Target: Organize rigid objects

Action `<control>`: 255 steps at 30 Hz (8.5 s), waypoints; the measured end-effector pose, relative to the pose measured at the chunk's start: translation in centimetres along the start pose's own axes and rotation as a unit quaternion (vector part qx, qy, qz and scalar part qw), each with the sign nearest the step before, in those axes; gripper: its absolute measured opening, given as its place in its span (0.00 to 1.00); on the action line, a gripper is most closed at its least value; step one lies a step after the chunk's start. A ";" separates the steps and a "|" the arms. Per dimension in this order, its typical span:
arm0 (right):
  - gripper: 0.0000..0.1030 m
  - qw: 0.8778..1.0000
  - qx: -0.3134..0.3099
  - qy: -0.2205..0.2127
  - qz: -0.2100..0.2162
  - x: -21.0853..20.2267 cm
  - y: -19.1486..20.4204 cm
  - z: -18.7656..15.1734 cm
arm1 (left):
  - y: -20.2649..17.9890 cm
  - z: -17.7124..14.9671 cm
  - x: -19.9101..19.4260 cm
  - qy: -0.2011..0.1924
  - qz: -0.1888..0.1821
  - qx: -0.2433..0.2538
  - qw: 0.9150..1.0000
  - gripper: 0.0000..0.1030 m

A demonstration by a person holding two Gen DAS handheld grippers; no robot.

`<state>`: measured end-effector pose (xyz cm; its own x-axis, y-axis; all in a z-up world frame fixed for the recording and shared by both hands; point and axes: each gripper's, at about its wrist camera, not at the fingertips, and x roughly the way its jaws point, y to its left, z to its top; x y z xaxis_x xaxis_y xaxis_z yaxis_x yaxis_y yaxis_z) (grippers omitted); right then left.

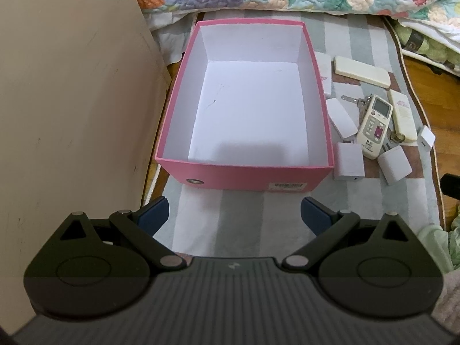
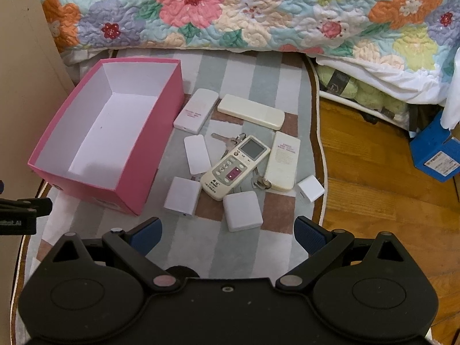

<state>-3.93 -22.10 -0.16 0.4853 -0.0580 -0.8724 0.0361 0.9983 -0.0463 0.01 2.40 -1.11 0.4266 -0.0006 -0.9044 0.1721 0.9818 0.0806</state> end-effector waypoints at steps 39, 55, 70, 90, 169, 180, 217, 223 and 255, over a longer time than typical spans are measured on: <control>0.97 1.000 0.002 0.014 0.006 0.7 0.8 -0.3 | 1.0 -0.3 -1.6 -0.036 0.009 0.016 0.999 0.97; 0.97 0.990 -0.029 -0.069 0.117 0.4 1.6 2.1 | 4.5 2.5 -3.7 -0.044 -0.009 0.022 0.999 0.97; 0.97 0.983 -0.065 -0.090 0.145 7.7 1.1 8.3 | 6.6 9.1 5.5 0.003 -0.007 -0.013 1.000 0.90; 0.79 0.958 0.239 0.111 0.112 21.4 -5.2 6.1 | 6.6 11.3 15.4 0.031 0.033 -0.005 0.999 0.62; 0.19 0.941 0.160 0.017 0.297 19.3 7.2 15.5 | 9.0 10.5 18.2 0.030 -0.028 -0.063 0.997 0.03; 0.20 0.931 0.164 0.084 0.315 27.3 12.9 17.5 | 9.1 10.5 18.5 0.029 -0.027 -0.053 0.998 0.03; 0.53 0.982 -0.077 0.104 0.141 4.1 1.5 13.6 | 7.8 11.5 18.5 0.054 -0.005 -0.028 0.998 0.03; 0.54 0.977 -0.080 0.060 0.189 7.6 0.4 7.4 | 7.4 11.3 18.5 0.048 -0.007 -0.012 0.999 0.03; 0.82 0.938 -0.324 -0.002 0.125 19.4 6.6 0.6 | 7.6 10.9 18.3 0.032 -0.008 -0.002 0.999 0.04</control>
<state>6.25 -16.61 -17.05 0.4118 0.1795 -0.8934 -0.6169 0.7765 -0.1284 18.85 7.75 -12.49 0.3656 -0.0032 -0.9308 0.1746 0.9825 0.0652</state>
